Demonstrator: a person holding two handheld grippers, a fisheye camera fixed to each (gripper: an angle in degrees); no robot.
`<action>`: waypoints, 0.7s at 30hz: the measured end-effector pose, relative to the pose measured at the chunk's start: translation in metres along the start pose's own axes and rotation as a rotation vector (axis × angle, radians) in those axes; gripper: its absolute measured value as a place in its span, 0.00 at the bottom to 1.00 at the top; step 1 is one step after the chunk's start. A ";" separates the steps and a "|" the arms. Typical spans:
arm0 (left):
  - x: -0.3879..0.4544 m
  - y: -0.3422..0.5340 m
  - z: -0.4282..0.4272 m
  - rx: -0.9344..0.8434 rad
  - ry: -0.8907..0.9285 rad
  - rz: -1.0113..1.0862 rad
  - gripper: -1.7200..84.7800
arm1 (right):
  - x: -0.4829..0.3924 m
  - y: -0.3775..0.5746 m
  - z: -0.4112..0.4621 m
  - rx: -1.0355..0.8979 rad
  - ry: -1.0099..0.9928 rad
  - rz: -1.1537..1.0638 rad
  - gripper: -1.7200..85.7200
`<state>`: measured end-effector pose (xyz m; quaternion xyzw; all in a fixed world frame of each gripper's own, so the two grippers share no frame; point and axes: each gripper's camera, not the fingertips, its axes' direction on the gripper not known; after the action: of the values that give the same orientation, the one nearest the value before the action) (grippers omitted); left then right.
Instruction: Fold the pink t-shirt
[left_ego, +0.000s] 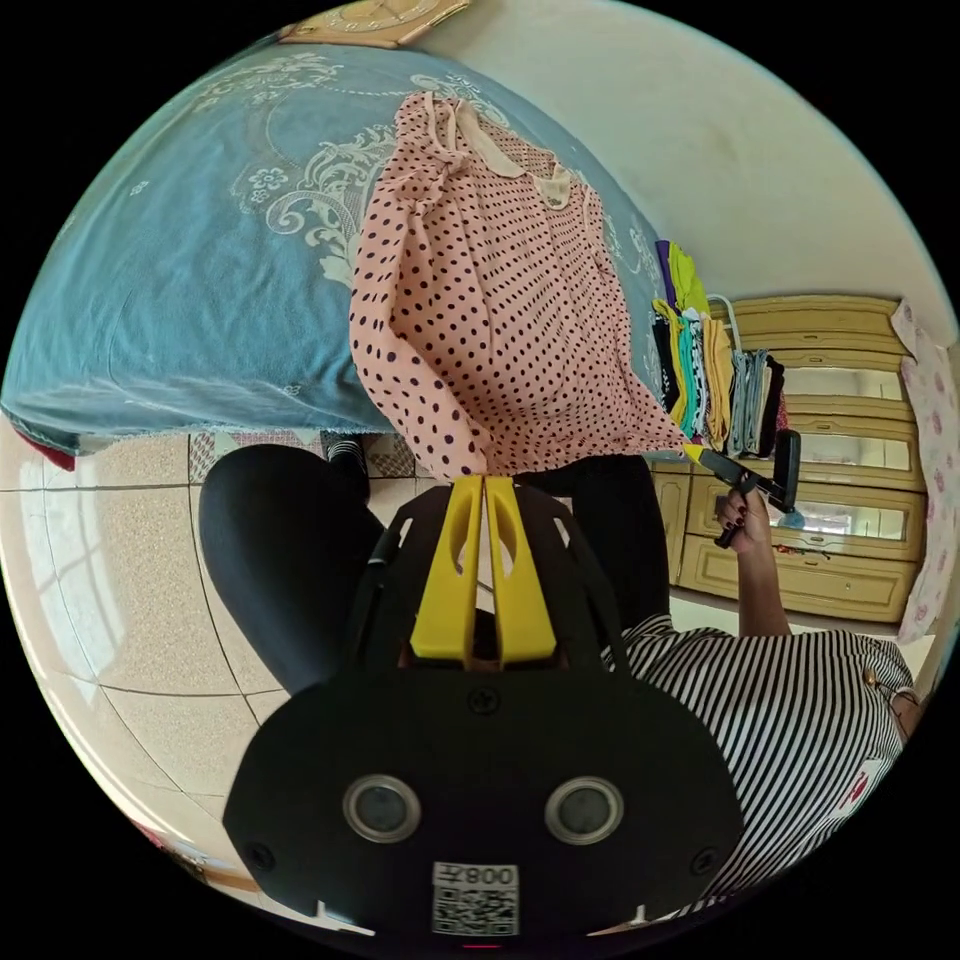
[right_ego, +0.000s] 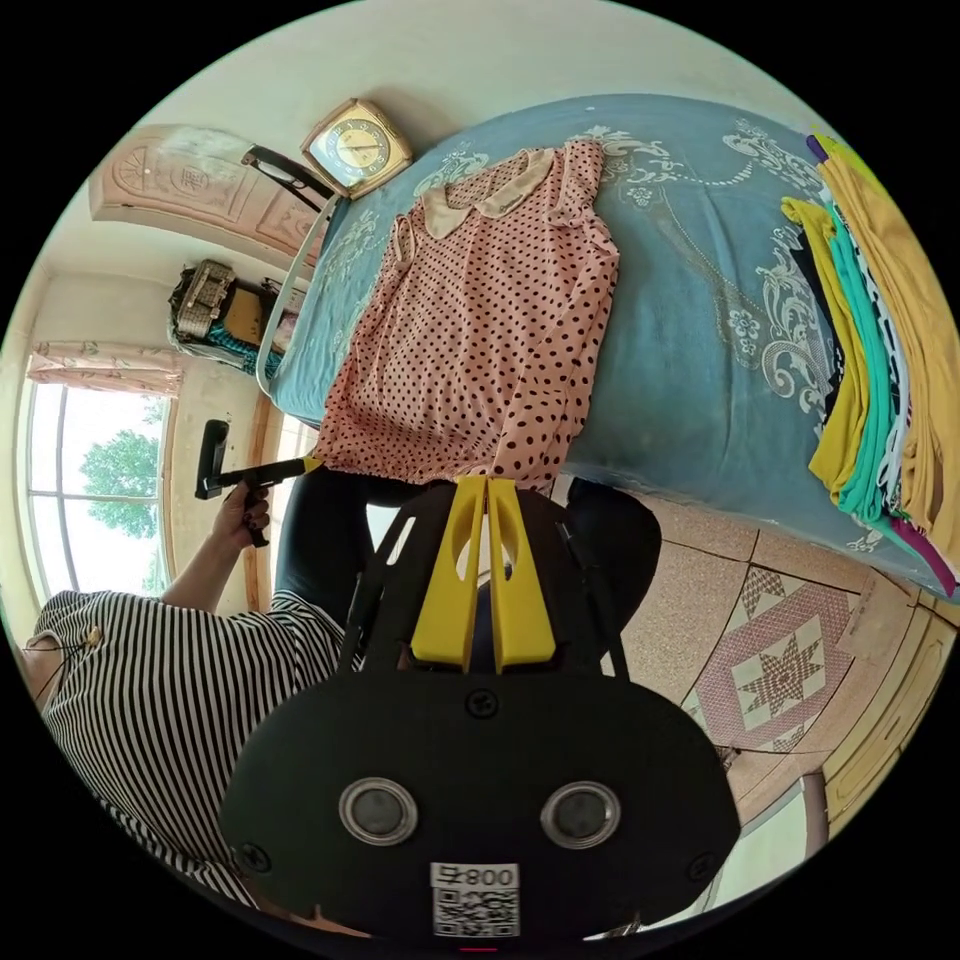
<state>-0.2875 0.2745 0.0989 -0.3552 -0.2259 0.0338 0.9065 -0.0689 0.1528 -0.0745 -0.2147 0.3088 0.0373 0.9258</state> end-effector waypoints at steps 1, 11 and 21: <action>0.002 0.002 -0.001 -0.001 -0.004 0.005 0.02 | 0.001 0.001 -0.002 0.002 -0.003 -0.002 0.02; 0.025 0.011 -0.017 -0.001 -0.014 0.033 0.02 | 0.009 0.020 -0.008 0.017 -0.012 -0.009 0.02; 0.033 0.002 -0.037 0.038 0.029 0.019 0.02 | 0.023 0.030 -0.021 0.093 -0.091 0.022 0.02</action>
<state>-0.2413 0.2598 0.0866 -0.3403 -0.2089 0.0415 0.9159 -0.0682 0.1703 -0.1139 -0.1660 0.2703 0.0429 0.9474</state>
